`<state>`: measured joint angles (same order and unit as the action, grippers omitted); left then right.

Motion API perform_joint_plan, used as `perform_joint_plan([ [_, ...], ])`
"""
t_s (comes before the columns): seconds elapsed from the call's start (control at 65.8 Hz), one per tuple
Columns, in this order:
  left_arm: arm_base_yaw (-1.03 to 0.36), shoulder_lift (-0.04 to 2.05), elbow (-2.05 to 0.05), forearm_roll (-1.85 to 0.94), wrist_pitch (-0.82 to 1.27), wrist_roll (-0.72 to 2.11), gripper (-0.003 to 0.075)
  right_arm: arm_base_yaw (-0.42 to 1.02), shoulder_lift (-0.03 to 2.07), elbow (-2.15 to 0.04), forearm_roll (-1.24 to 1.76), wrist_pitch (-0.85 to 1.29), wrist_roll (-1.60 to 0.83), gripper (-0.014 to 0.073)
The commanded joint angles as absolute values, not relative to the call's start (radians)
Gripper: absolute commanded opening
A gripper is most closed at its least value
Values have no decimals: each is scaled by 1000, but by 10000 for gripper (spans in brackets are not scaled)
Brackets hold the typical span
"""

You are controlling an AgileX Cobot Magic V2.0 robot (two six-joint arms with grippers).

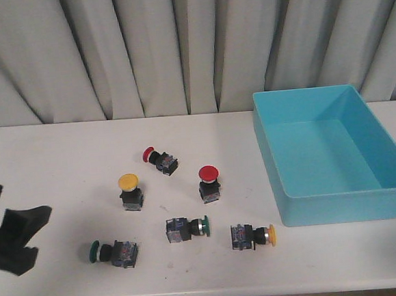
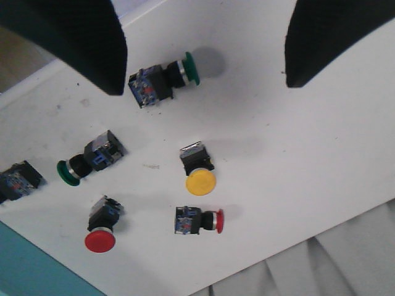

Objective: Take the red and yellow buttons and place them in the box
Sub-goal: 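Reach the left gripper to the red-capped button and grasp it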

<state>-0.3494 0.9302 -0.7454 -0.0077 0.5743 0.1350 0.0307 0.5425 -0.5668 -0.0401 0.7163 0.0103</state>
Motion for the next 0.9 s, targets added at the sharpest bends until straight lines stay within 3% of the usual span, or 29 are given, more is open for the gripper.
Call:
perform_joint_plan([
  [0.0,-391,1039,-840,-45,493,139,534,22,552,-599,-41,658,0,559],
  [0.334,-519,1453,-1098,-58,438,290,534,22,552,-599,-41,658,0,559],
  [0.881,-558,1983,-1679,-221,760,662,534,22,552,-599,-41,657,0,545],
])
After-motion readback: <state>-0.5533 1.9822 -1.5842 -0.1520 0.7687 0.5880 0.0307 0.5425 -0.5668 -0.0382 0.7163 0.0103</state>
